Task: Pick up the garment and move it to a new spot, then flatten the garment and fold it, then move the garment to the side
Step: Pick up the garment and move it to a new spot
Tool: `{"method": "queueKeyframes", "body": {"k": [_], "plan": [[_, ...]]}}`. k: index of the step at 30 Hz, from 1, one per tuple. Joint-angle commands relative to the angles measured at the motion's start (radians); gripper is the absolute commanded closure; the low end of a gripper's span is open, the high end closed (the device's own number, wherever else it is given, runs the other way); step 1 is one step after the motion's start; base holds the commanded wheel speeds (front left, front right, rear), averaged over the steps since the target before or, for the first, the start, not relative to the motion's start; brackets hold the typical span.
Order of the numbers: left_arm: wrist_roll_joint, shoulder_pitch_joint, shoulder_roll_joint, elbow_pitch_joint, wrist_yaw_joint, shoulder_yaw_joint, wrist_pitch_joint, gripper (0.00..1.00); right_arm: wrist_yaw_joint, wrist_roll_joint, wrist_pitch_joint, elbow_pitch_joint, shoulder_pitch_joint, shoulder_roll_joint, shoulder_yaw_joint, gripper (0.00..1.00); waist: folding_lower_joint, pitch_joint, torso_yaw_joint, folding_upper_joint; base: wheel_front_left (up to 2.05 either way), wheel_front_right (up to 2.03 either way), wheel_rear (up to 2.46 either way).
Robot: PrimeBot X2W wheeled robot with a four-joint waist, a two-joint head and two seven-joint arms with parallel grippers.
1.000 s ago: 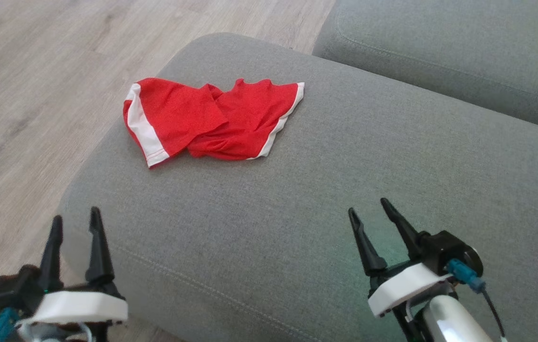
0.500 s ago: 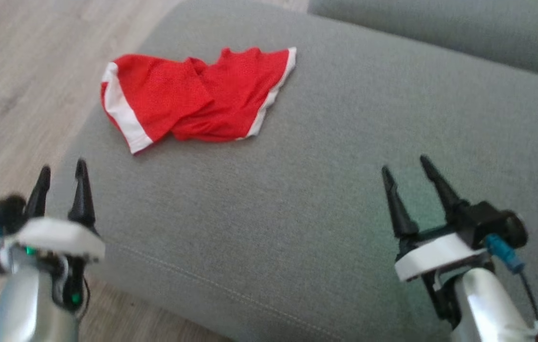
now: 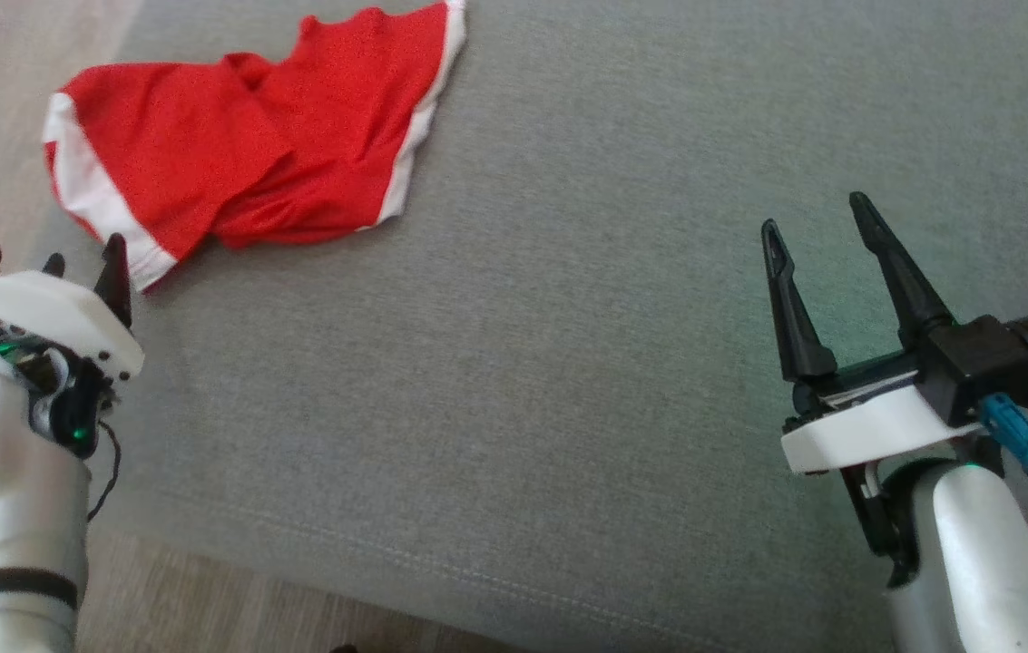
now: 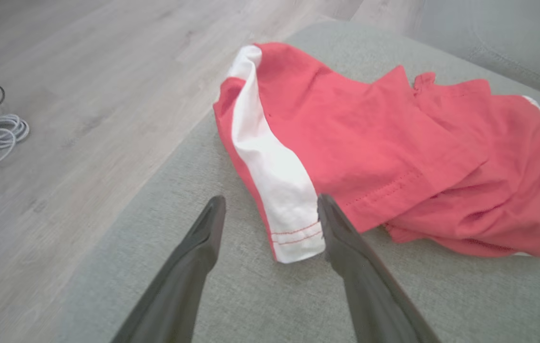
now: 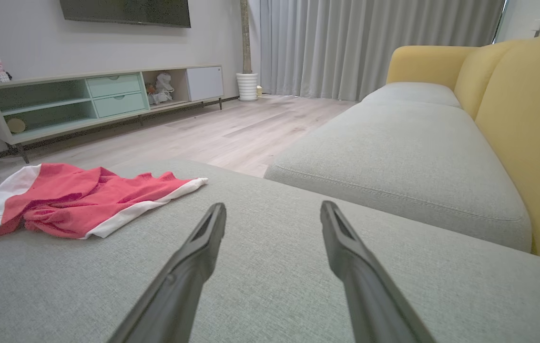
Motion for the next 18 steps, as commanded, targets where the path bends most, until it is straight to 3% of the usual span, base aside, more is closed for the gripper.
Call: {"method": "queueKeyframes", "body": {"k": [1, 15, 16, 17, 18], "plan": [[-0.013, -0.046, 0.059, -0.007, -0.005, 0.016, 0.006, 0.0, 0.002, -0.007, 0.005, -0.046, -0.023, -0.001, 0.026, 0.0, -0.0003, 0.024, -0.025, 0.0, 0.0, 0.0, 0.0], [-0.107, -0.159, 0.104, 0.215, -0.006, -0.052, 0.075, 0.0, 0.002, -0.011, 0.009, -0.078, -0.032, -0.001, 0.019, 0.0, -0.0003, 0.089, -0.084, 0.0, 0.0, 0.0, 0.0], [-0.114, -0.162, 0.101, 0.225, -0.006, -0.056, 0.084, 0.06, 0.002, -0.01, 0.009, -0.078, -0.033, -0.001, 0.019, 0.0, -0.0003, 0.09, -0.086, 0.0, 0.0, 0.0, 0.0], [-0.122, -0.165, 0.098, 0.231, -0.006, -0.061, 0.095, 0.65, 0.002, -0.009, 0.008, -0.078, -0.034, -0.001, 0.018, 0.0, -0.0003, 0.09, -0.088, 0.0, 0.0, 0.0, 0.0], [-0.129, -0.166, 0.095, 0.233, -0.006, -0.07, 0.104, 1.0, 0.002, -0.007, 0.006, -0.076, -0.035, -0.001, 0.017, 0.0, -0.0003, 0.09, -0.09, 0.0, 0.0, 0.0, 0.0]]}}
